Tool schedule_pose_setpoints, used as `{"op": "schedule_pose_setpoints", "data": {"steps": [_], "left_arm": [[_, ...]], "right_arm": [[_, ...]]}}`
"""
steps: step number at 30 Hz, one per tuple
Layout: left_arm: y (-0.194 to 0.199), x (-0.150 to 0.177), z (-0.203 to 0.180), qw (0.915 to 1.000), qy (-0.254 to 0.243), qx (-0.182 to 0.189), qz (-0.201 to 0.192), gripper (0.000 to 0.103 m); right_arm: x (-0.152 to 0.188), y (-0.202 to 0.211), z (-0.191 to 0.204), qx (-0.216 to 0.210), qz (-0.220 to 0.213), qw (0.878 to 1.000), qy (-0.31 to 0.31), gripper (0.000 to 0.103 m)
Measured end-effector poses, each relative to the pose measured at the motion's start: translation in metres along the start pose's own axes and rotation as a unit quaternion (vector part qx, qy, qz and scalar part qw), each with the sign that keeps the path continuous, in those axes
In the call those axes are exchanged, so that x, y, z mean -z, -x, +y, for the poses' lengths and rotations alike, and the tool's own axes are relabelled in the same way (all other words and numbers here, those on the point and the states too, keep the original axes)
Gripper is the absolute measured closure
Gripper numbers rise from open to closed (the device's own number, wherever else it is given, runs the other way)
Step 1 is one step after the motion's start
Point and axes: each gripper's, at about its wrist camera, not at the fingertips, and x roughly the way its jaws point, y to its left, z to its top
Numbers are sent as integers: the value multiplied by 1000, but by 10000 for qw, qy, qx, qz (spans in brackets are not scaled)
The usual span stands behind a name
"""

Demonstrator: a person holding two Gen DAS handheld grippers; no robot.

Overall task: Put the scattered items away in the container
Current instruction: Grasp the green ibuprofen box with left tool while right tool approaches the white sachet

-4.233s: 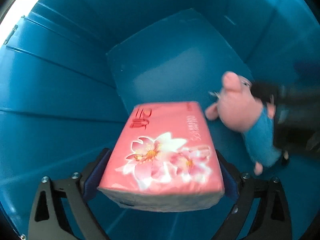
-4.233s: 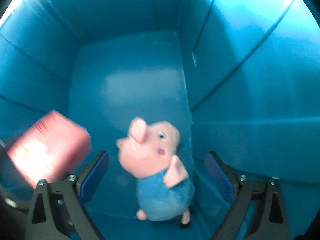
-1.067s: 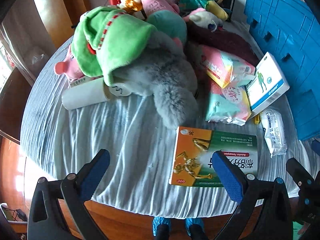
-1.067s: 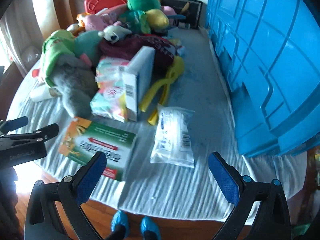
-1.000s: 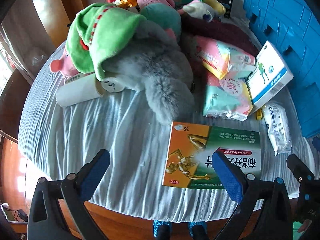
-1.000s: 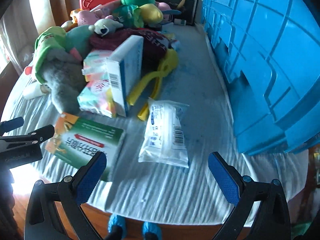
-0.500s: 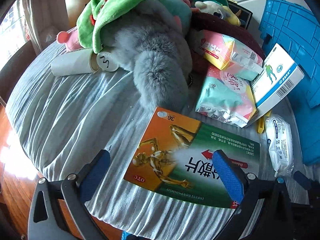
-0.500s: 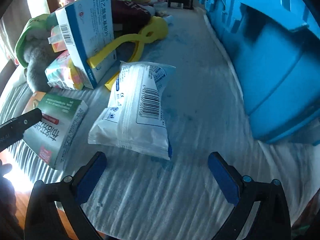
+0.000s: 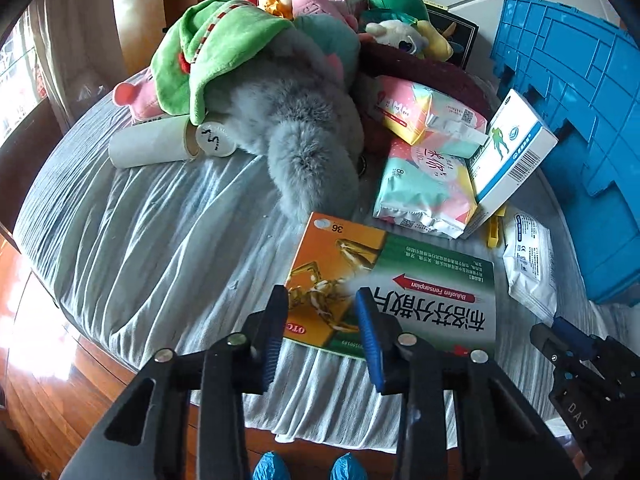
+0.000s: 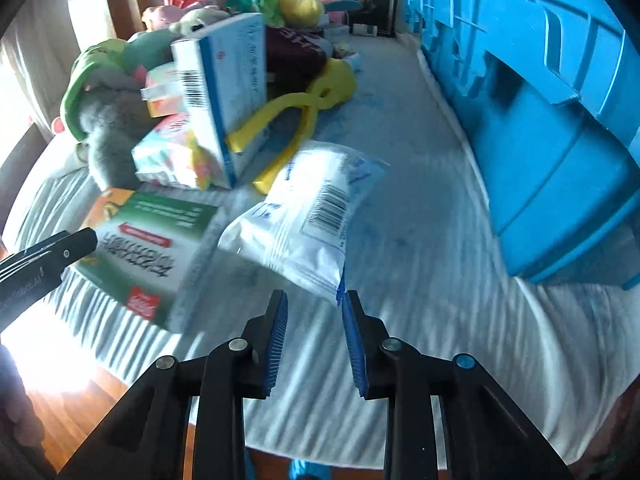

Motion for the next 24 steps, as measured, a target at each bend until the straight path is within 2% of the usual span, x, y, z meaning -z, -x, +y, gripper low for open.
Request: {"op": "schedule_pose_setpoints", "data": {"steps": [1,3,5,11,15,18,20,24], "left_arm": [[3,1,4,10000,-53,15,-2,71],[5,-2,12,9999,-125,92,49,79],[6,-2,28,9997,-121,158,152,79],[9,3,64,9976,-484,309,385,79],[-8,-8,80,9976,-595,105,336,79],[-17,-22,95,9980,-525,-241,250,79],[-15,-26,103,9987,-375,-148,308,79],[-5,-14,99,9983,-228,224,484,79]], "right_arm": [[2,1,6,-3,-27,10000,35,79],[4,-1,21,44,7,10000,83,81],[4,-9,37,61,150,9999,50,86],[10,-11,89,-136,170,9998,47,88],[12,-14,127,-636,235,9976,110,88],[14,-12,152,-940,266,9949,233,88],[11,-9,150,-932,184,9954,144,88],[1,-3,120,-411,-95,9991,-82,88]]}}
